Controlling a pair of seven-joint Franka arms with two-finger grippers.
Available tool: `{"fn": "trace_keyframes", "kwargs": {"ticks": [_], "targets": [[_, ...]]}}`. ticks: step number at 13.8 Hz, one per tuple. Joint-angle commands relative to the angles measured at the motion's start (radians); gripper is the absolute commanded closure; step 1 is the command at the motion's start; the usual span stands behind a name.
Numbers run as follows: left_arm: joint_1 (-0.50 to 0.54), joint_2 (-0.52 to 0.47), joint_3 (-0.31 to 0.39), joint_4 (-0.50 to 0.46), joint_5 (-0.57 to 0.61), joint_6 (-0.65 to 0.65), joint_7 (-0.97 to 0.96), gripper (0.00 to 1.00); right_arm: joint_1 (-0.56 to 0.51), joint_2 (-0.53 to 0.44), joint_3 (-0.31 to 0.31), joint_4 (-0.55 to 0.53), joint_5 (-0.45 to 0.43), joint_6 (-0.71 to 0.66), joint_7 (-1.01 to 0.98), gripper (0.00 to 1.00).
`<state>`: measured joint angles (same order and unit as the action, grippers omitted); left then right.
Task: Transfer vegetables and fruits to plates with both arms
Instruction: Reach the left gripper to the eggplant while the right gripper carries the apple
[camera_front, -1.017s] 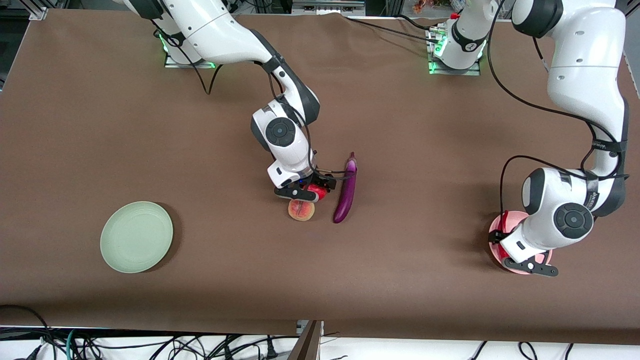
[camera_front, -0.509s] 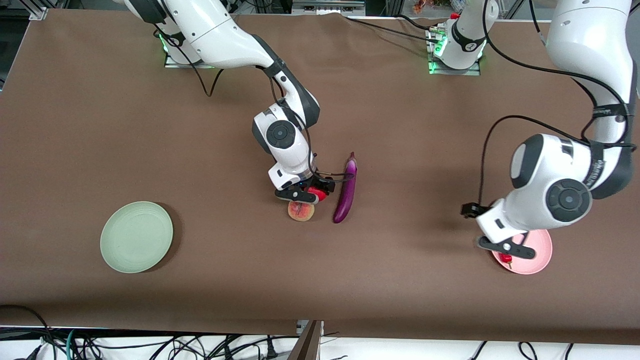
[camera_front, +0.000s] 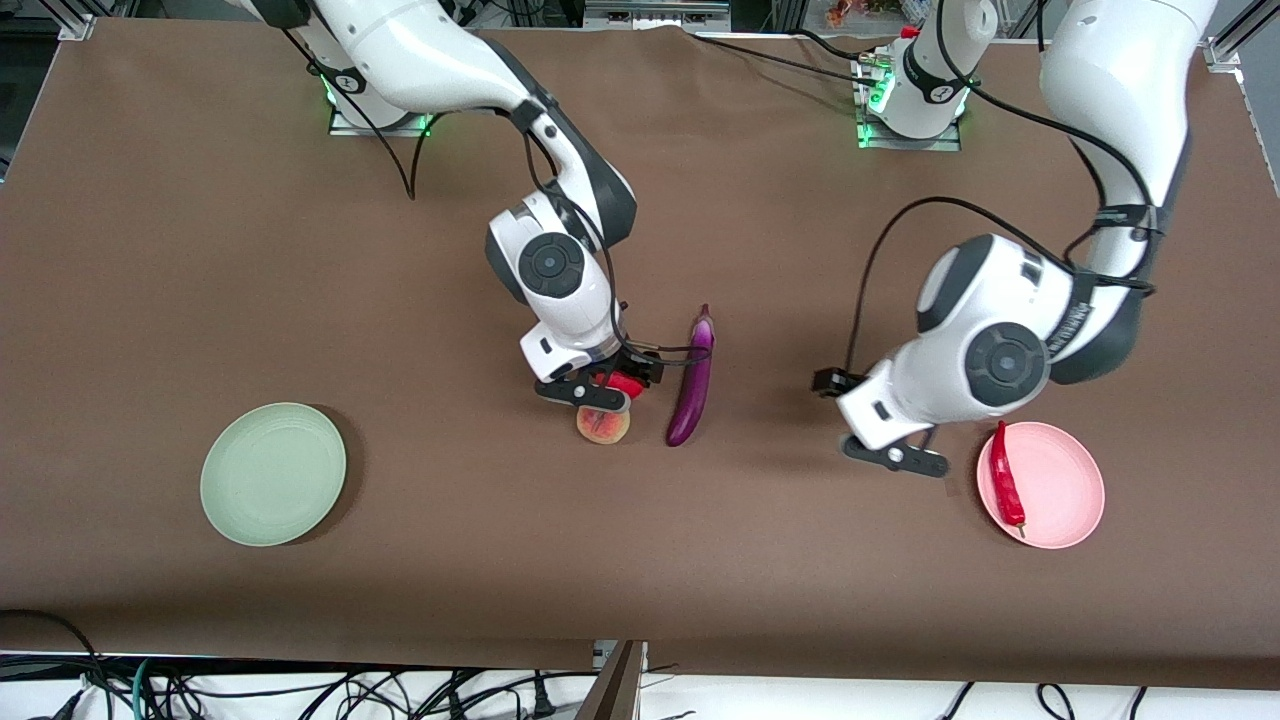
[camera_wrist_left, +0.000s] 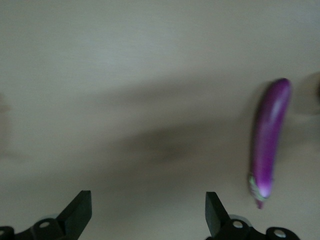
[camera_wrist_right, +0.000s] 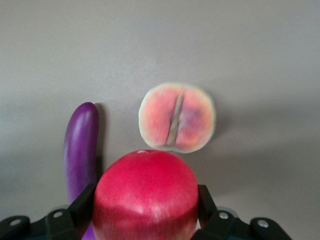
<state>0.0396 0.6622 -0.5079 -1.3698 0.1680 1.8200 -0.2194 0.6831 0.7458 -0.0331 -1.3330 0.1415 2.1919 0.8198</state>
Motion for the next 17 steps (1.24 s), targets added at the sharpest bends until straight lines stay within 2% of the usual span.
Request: {"fn": "trace_keyframes", "kwargs": {"ticks": [1,3,4,7,10,13,14,16,17], "targets": [[-0.067,-0.012,-0.004,-0.128,-0.018,0.181,-0.014,0.00,-0.069,-0.064,0.007,0.018,0.004,-0.110,-0.043,0.58],[-0.067,-0.018,-0.023,-0.234,-0.018,0.331,-0.014,0.00,-0.115,-0.083,0.004,0.018,-0.003,-0.170,-0.147,0.58],[-0.076,-0.013,-0.024,-0.268,-0.018,0.393,-0.021,0.00,-0.137,-0.098,-0.020,0.011,-0.003,-0.199,-0.221,0.58],[-0.208,0.025,-0.006,-0.350,0.025,0.592,-0.193,0.00,-0.180,-0.100,-0.143,0.008,0.003,-0.277,-0.483,0.58],[-0.257,0.071,0.020,-0.350,0.218,0.649,-0.335,0.00,-0.337,-0.092,-0.157,-0.009,0.001,-0.291,-0.753,0.58],[-0.259,0.108,0.023,-0.350,0.268,0.682,-0.359,0.00,-0.471,-0.071,-0.157,-0.021,0.007,-0.279,-1.009,0.58],[-0.259,0.117,0.029,-0.351,0.278,0.697,-0.359,0.11,-0.508,-0.053,-0.157,-0.023,0.010,-0.270,-1.074,0.58],[-0.259,0.137,0.045,-0.348,0.382,0.699,-0.365,0.26,-0.549,-0.020,-0.157,-0.026,0.012,-0.206,-1.142,0.58],[-0.257,0.149,0.045,-0.345,0.402,0.699,-0.376,0.40,-0.553,-0.005,-0.157,-0.026,0.013,-0.177,-1.148,0.58]]}}
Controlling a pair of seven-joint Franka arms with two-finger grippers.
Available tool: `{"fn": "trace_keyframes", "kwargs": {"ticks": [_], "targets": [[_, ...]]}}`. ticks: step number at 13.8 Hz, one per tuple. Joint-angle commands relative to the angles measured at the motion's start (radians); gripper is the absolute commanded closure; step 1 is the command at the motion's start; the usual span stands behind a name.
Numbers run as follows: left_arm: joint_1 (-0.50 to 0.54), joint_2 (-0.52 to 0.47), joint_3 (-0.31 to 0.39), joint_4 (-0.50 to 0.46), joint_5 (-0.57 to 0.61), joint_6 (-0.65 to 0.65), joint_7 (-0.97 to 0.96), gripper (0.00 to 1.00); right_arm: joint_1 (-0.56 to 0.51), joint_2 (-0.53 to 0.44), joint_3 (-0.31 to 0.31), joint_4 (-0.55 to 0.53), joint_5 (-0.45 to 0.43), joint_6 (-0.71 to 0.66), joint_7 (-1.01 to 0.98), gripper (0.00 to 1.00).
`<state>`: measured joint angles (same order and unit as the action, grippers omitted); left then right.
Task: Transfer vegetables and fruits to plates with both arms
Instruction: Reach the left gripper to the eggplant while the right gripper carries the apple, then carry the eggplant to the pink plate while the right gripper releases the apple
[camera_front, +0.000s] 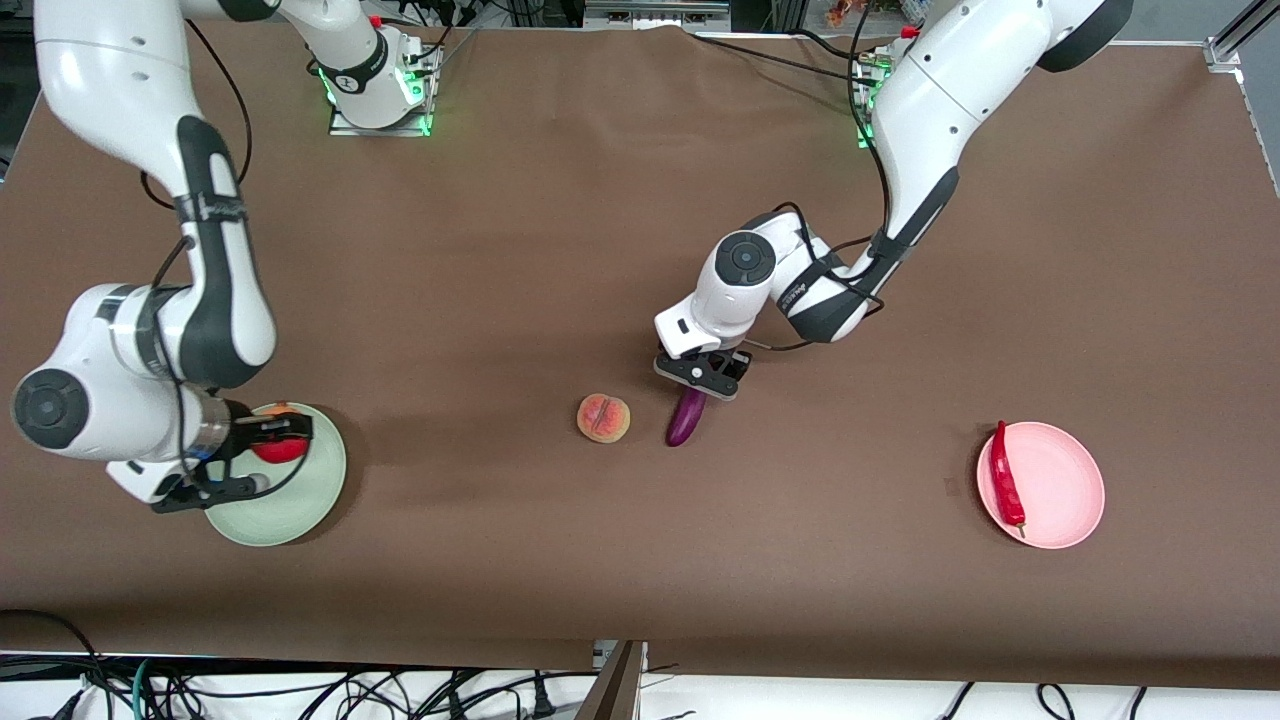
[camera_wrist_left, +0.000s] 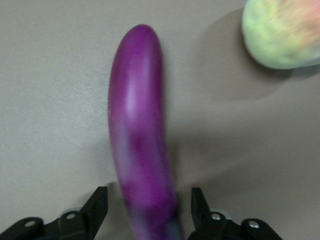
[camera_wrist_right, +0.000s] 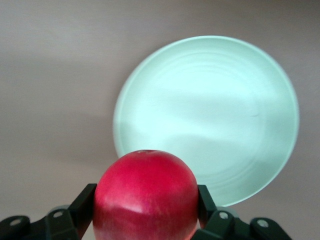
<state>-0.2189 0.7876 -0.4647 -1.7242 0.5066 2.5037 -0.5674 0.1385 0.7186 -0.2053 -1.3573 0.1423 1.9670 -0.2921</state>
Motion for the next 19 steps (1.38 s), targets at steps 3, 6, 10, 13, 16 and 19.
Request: {"fn": "trace_keyframes", "kwargs": {"ticks": [3,6,10,13,16,19], "targets": [[0.013,0.006,-0.002,0.005,0.066,-0.003,-0.060,0.97,-0.019,0.071,0.015,-0.003,0.013,0.168,-0.064,0.58],[0.041,-0.057,-0.005,0.008,0.053,-0.069,-0.058,0.98,-0.034,0.110,0.021,-0.019,0.032,0.254,-0.073,0.57],[0.215,-0.171,-0.112,0.032,-0.006,-0.245,-0.045,1.00,-0.036,0.122,0.021,-0.036,0.083,0.296,-0.072,0.13],[0.383,-0.194,-0.173,0.090,-0.008,-0.366,0.006,1.00,-0.030,0.084,0.023,-0.019,0.092,0.209,-0.072,0.00],[0.528,-0.176,-0.166,0.208,-0.008,-0.473,0.170,0.99,-0.016,0.051,0.033,0.059,0.094,0.034,-0.053,0.00],[0.697,-0.128,-0.154,0.244,-0.006,-0.468,0.338,0.98,0.058,0.051,0.050,0.098,0.094,-0.013,0.145,0.00]]}}
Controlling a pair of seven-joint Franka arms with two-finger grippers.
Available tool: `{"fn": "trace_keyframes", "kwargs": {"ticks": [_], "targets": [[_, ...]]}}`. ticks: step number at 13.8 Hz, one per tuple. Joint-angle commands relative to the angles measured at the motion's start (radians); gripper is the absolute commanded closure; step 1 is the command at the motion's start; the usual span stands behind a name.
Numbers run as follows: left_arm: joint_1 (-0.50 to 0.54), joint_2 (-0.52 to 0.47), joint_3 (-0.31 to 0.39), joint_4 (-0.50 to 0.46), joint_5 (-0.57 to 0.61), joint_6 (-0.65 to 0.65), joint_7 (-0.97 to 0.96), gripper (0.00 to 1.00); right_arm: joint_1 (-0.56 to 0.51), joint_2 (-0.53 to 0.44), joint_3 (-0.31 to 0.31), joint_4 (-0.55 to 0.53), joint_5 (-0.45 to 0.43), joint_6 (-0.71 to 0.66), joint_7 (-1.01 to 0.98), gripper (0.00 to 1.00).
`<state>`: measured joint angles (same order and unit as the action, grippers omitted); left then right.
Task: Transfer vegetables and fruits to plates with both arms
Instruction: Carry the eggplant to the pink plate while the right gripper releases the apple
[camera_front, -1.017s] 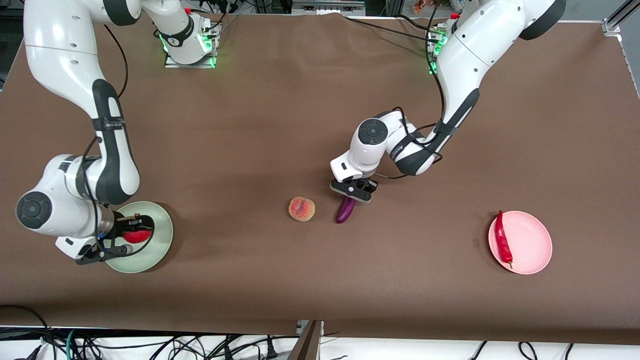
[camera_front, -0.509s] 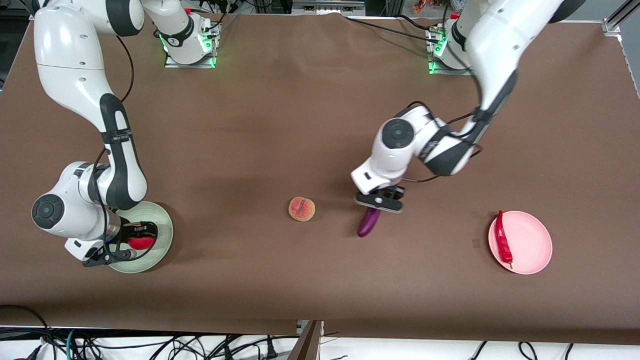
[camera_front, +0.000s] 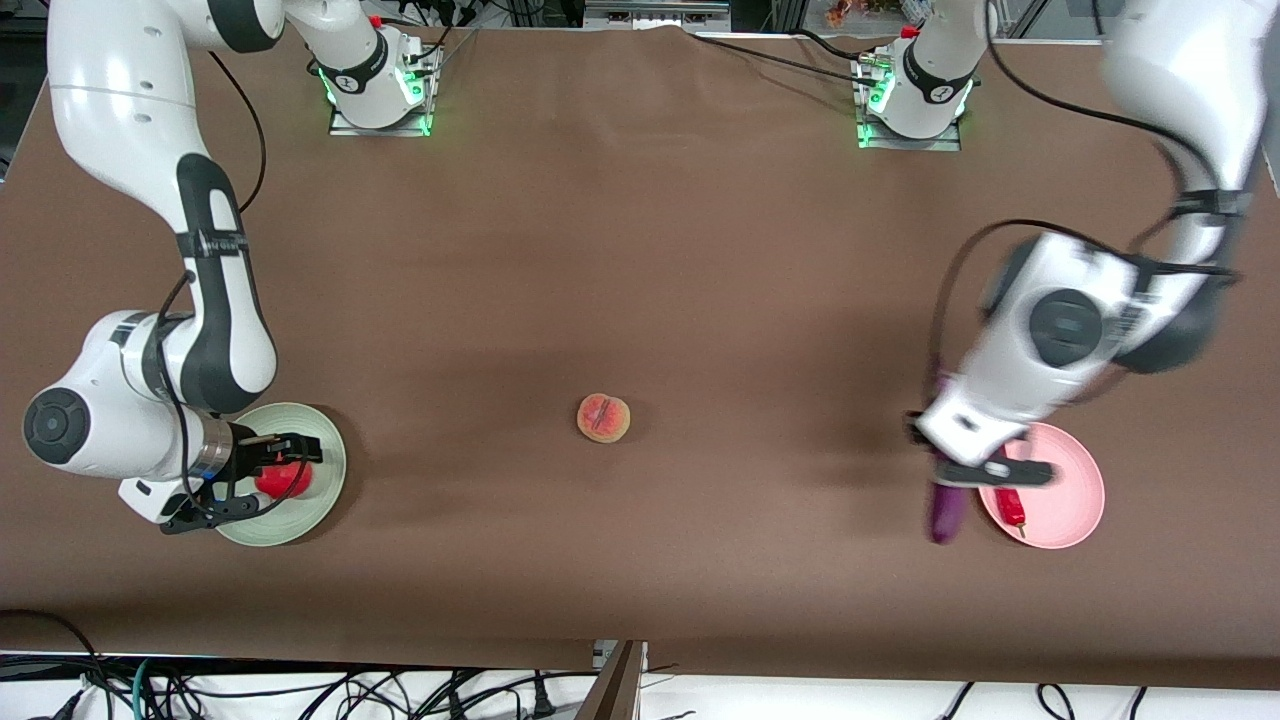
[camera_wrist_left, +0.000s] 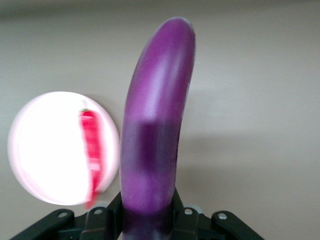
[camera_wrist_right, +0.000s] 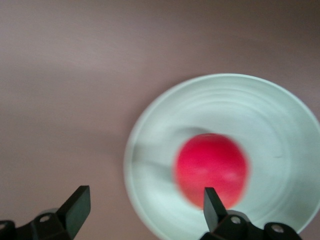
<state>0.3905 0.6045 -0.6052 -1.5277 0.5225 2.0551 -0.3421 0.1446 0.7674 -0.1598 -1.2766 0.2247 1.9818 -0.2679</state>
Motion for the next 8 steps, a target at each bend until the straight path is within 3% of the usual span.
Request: {"fn": "trace_keyframes", "kwargs": {"ticks": [1,4,8], "targets": [[0.131,0.073,-0.013,0.047,-0.024,-0.015,0.150,0.98,0.088,0.003,0.005,0.017,0.010,-0.026,0.209,0.00],[0.238,0.124,0.001,0.034,-0.025,0.019,0.166,0.95,0.223,0.003,0.003,0.019,0.009,-0.008,0.508,0.00],[0.290,0.219,0.002,0.017,-0.025,0.137,0.222,0.91,0.355,0.036,0.003,0.016,0.010,0.179,0.771,0.00]]}}
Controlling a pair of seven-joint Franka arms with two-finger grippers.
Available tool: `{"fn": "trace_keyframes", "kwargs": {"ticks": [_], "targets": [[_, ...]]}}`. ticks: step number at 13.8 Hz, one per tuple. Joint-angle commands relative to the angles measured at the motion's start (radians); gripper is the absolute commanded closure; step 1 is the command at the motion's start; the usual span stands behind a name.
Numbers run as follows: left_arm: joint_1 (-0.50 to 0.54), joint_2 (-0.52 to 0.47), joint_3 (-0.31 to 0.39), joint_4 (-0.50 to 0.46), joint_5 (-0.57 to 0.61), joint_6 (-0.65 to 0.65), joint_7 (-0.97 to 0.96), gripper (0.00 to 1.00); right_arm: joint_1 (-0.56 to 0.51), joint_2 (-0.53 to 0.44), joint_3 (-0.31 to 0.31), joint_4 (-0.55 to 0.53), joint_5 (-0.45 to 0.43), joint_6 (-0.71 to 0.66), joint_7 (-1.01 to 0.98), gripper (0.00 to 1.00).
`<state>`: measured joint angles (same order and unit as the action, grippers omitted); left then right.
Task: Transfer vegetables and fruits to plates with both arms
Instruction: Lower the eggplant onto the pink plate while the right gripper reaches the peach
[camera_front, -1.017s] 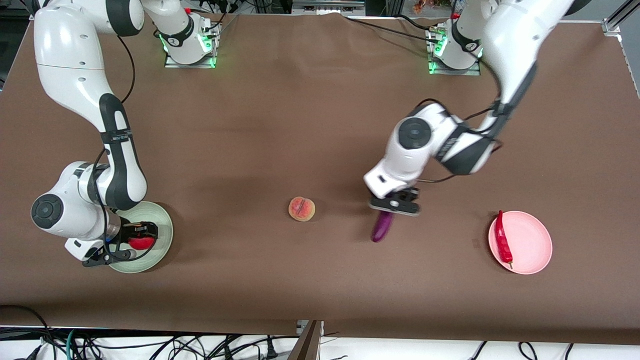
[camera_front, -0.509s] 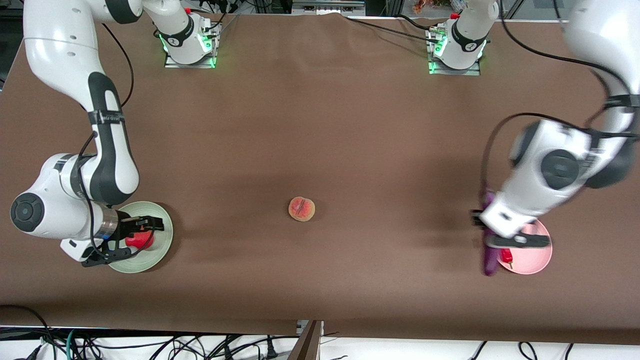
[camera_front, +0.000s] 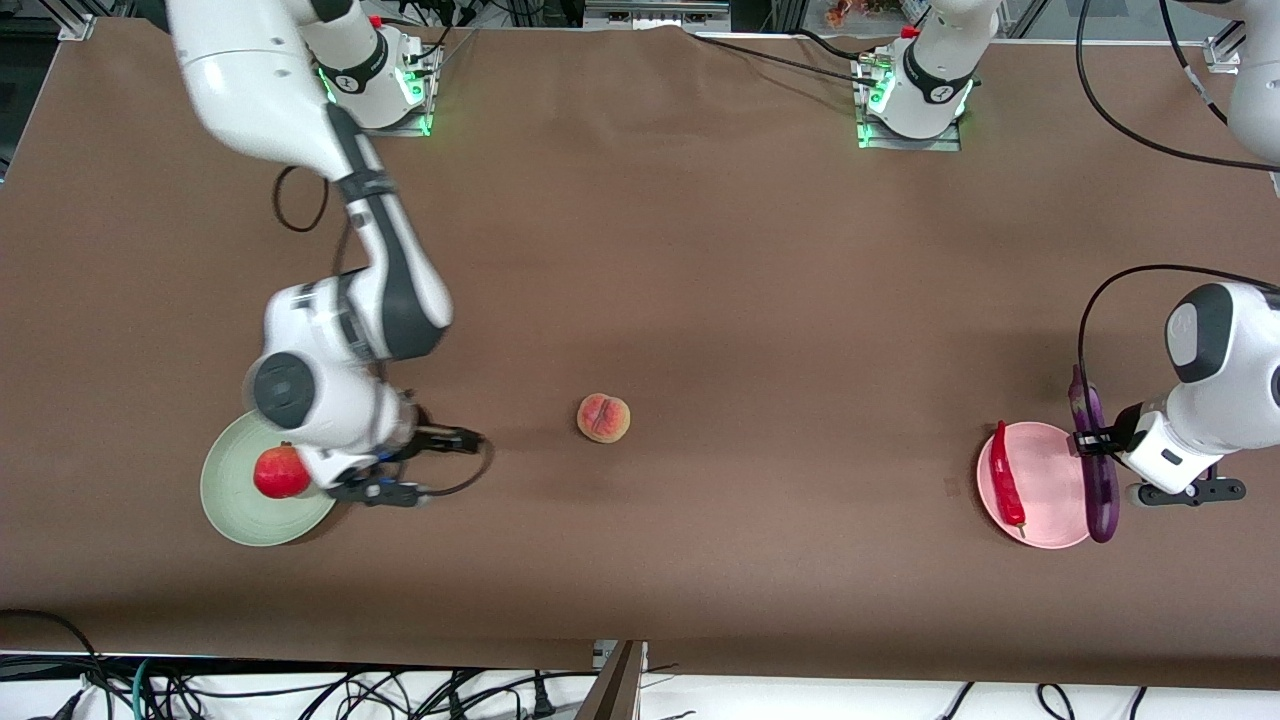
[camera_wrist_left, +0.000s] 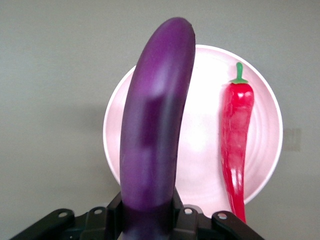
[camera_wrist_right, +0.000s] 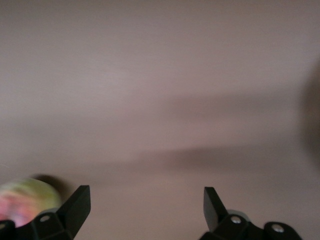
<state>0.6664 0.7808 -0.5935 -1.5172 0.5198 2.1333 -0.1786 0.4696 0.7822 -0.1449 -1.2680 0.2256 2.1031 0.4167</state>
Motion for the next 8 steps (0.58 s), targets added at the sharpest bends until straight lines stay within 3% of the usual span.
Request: {"fn": "trace_keyframes", "kwargs": {"ticks": [1,4,6,7,8], "targets": [[0.025,0.058,-0.009,0.003,-0.023,0.074,0.098,0.90,0.052,0.029,-0.012,0.007,0.009,0.084,0.132,0.00],[0.028,0.084,-0.009,-0.012,-0.023,0.118,0.110,0.86,0.121,0.055,-0.010,0.007,0.012,0.219,0.262,0.00],[0.030,0.101,-0.009,-0.012,-0.023,0.137,0.110,0.76,0.162,0.092,-0.001,0.009,0.014,0.328,0.326,0.00],[0.028,0.098,-0.009,-0.014,-0.023,0.131,0.108,0.53,0.181,0.107,0.004,0.009,0.014,0.372,0.338,0.00],[0.025,0.097,-0.009,-0.014,-0.023,0.128,0.105,0.01,0.201,0.124,0.004,0.009,0.012,0.397,0.346,0.00]]}}
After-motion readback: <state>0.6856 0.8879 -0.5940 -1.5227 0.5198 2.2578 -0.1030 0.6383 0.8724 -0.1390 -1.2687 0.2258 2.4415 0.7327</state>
